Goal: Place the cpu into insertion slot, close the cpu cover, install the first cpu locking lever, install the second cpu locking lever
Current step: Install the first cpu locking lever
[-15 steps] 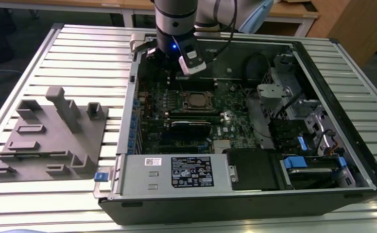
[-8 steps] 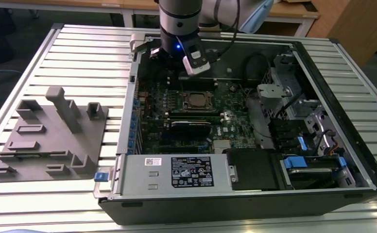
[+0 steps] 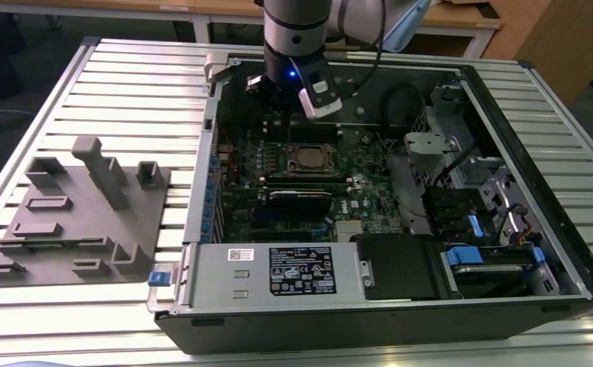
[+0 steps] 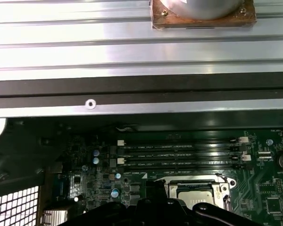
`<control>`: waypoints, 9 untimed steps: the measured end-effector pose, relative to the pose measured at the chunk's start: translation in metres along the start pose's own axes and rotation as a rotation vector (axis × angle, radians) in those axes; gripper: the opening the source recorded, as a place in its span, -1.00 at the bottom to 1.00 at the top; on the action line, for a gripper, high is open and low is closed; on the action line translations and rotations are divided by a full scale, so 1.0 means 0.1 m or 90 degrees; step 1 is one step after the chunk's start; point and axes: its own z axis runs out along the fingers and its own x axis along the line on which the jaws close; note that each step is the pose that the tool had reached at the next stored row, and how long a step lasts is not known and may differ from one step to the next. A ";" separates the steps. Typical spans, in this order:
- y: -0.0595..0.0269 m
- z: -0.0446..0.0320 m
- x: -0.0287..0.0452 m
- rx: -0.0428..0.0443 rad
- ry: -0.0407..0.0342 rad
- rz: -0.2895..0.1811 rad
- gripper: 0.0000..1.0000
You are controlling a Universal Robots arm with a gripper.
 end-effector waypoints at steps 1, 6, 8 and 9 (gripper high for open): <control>0.001 0.000 -0.017 -0.0001 0.0000 0.000 -0.79; 0.004 0.000 -0.090 0.0000 0.0001 0.000 -0.79; 0.004 0.001 -0.106 -0.0001 0.0001 0.000 -0.79; 0.005 0.001 -0.111 -0.0001 0.0001 0.000 -0.79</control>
